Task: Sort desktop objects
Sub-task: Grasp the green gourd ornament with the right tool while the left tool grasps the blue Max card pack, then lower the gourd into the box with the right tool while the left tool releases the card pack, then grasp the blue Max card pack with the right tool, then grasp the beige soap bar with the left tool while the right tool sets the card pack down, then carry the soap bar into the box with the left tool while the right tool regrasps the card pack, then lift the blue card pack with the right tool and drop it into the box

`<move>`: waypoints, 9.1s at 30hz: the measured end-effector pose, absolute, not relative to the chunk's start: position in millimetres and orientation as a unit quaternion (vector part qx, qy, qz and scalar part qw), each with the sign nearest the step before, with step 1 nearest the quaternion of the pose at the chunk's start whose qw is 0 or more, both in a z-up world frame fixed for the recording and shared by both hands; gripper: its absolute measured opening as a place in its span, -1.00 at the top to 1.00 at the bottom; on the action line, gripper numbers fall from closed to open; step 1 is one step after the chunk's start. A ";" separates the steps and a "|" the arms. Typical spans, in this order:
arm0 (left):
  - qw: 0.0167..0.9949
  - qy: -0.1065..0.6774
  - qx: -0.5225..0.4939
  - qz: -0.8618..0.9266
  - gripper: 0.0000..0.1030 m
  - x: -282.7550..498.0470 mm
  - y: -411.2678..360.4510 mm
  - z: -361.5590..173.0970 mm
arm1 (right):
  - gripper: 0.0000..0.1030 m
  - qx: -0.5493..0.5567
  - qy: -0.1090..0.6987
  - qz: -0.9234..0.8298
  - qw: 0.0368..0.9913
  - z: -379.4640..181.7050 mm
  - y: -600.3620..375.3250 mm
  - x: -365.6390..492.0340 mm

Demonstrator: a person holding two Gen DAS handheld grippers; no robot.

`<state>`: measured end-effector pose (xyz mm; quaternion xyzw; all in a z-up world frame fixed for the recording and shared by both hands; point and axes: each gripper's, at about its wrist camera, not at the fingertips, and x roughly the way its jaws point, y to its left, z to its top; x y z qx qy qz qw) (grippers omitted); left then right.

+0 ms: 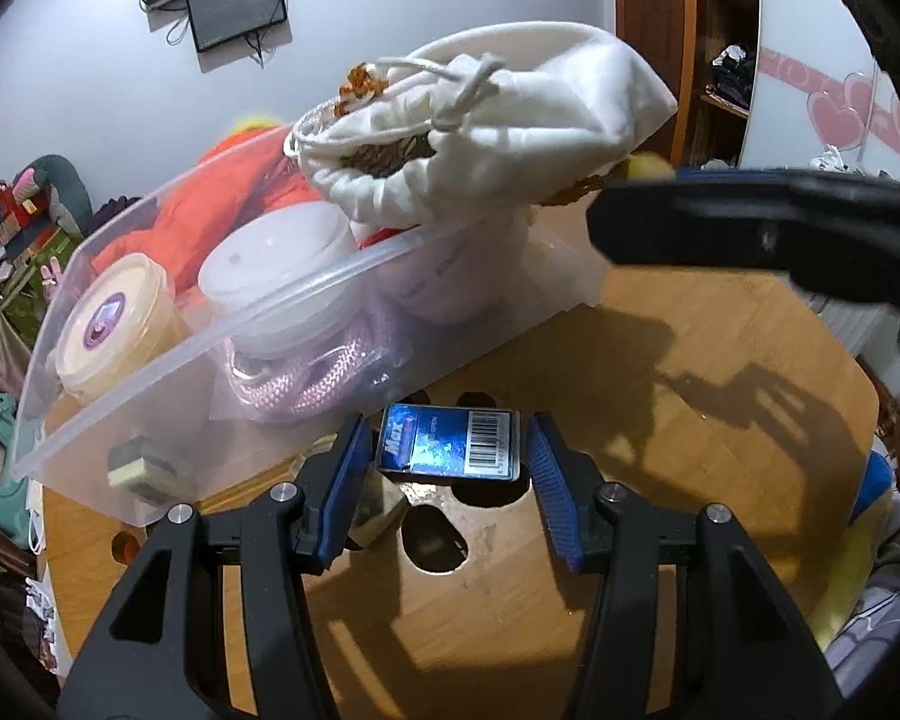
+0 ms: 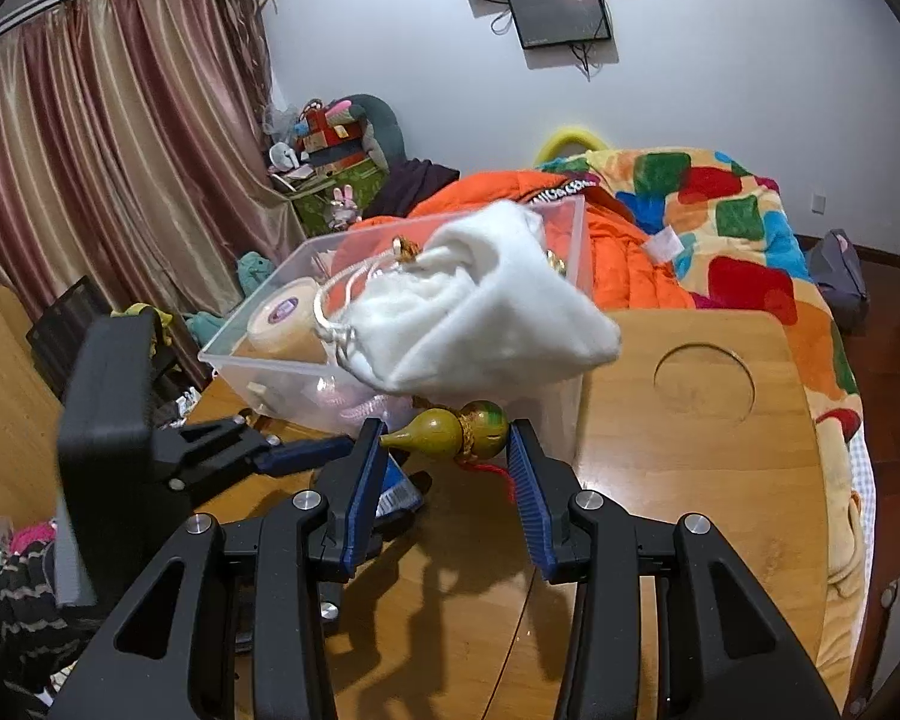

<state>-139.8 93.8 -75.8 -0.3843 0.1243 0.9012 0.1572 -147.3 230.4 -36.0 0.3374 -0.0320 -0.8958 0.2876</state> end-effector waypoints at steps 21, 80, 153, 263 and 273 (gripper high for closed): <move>0.195 0.085 -0.369 0.905 0.53 -125.3 87.3 -71.0 | 0.28 0.310 0.025 -0.914 0.260 -14.5 213.7 -171.2; 0.139 0.011 -0.388 0.911 -0.04 -115.5 22.7 -71.5 | 0.14 0.403 0.120 -0.845 0.330 -91.4 154.2 -152.8; 0.122 0.041 -0.302 0.945 0.22 -103.2 29.2 -31.0 | 0.53 0.319 0.067 -0.890 0.319 -23.8 194.5 -138.0; 0.074 0.025 -0.279 0.957 0.12 -156.5 2.7 -32.6 | 0.03 0.410 0.125 -0.849 0.309 -89.1 185.7 -154.5; 0.085 0.009 -0.285 0.955 -0.03 -153.1 -0.2 -30.6 | 0.13 0.385 0.165 -0.856 0.303 -89.3 175.4 -139.6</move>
